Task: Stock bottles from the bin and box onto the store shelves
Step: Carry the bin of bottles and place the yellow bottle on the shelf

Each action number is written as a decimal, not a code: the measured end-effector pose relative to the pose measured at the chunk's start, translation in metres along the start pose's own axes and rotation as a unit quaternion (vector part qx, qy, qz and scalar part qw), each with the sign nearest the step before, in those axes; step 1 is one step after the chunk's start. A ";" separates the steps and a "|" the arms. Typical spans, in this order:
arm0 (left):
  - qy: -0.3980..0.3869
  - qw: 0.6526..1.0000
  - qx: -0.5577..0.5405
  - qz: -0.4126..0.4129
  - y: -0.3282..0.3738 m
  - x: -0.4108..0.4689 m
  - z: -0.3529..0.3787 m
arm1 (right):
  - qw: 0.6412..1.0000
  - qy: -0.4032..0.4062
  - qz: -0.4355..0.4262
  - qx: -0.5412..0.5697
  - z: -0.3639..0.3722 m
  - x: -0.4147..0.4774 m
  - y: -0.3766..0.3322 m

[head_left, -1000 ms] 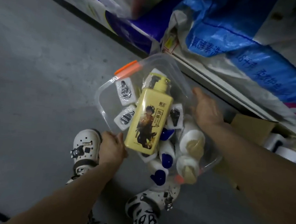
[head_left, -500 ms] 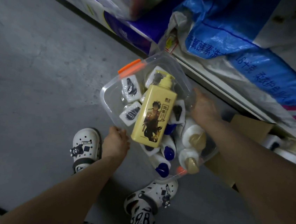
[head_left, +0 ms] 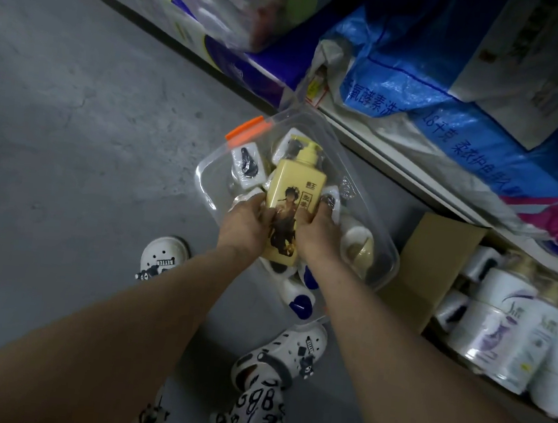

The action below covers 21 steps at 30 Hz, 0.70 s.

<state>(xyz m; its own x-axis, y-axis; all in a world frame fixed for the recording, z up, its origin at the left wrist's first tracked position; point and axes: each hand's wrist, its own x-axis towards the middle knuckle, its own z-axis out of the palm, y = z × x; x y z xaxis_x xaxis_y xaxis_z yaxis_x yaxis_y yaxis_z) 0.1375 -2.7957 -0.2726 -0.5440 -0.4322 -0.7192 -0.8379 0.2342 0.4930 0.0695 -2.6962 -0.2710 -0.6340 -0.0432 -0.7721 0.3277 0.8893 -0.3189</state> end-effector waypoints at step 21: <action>-0.050 0.979 -0.178 0.086 0.055 -0.086 -0.073 | 0.986 -0.034 -0.018 0.163 -0.093 -0.097 -0.025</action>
<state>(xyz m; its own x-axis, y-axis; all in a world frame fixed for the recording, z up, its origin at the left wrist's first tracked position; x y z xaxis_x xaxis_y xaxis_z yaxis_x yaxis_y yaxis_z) 0.1415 -2.8093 -0.1481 -0.6922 -0.3217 -0.6460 -0.6747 -0.0295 0.7375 0.0580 -2.6722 -0.1370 -0.6039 -0.1124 -0.7891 0.5206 0.6940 -0.4973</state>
